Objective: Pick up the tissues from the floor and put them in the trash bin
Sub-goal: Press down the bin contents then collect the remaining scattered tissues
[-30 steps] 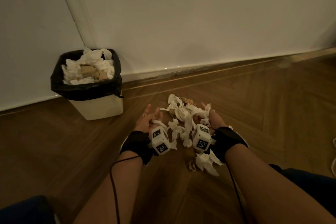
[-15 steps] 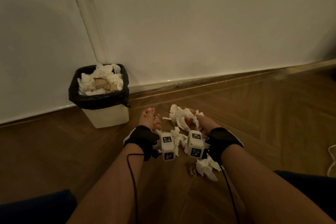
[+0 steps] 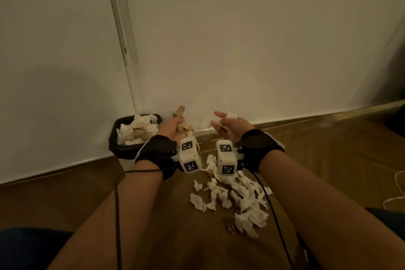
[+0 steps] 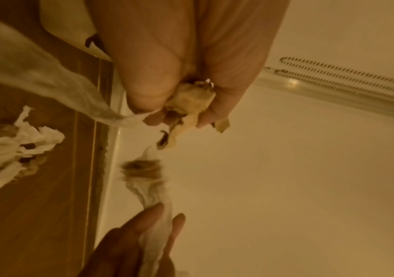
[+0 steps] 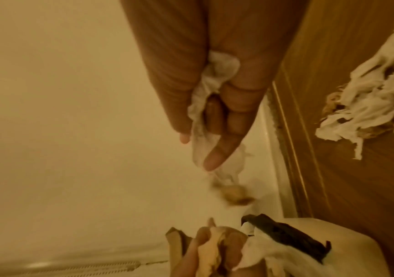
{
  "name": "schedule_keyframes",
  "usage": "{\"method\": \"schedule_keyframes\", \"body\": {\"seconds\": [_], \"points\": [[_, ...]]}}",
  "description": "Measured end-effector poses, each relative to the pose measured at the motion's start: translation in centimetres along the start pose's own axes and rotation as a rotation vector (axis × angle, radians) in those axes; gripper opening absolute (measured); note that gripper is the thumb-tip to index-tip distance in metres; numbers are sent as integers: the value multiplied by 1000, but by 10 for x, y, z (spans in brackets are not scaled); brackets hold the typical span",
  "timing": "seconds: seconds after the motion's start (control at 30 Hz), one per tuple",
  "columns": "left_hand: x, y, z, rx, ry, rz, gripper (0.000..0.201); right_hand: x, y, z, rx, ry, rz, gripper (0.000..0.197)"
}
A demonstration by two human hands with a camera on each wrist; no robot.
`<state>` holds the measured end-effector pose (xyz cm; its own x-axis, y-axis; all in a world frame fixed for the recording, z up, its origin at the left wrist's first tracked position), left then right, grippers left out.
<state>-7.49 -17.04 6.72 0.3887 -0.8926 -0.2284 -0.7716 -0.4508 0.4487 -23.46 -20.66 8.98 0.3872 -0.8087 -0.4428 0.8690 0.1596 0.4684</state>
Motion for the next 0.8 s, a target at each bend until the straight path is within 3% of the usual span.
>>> {"method": "schedule_keyframes", "body": {"seconds": [0.07,0.13,0.27,0.37,0.47,0.6,0.67,0.7,0.73,0.8], "points": [[-3,-1,-18,-8,80,68,38,-12,9,9,-21,-6,28,37],[-8,-6,-32,-62,112,81,48,-24,13,16,-45,-19,64,35],[-20,-15,-50,-194,98,-9,29,-46,16,26,-206,-85,4,25],[-25,-21,-57,-260,57,-102,26,-53,14,29,-353,-154,-88,34],[-28,-20,-57,-207,42,-100,27,-53,15,27,-295,-144,-73,29],[-32,-17,-49,-246,62,-56,40,-58,31,21,-156,-51,113,36],[-35,-19,-47,-302,54,-4,39,-56,31,21,-145,-76,100,44],[-37,-20,-48,-312,66,22,28,-54,30,20,-119,-85,76,43],[-40,-21,-48,-313,84,47,22,-52,28,19,-96,-86,43,36],[-42,-22,-48,-325,106,69,32,-48,22,13,-101,-62,-30,23]]}}
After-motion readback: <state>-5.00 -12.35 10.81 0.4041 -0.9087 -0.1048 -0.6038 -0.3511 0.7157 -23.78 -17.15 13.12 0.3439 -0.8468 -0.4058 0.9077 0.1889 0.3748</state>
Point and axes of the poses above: each hand's wrist, its own x-axis towards the middle knuckle, its own y-axis out of the palm, z = x × y, the point moved 5 cm from there along x, towards the middle knuckle, and after that the axes turned 7 degrees about y, right-handed, at the moved point
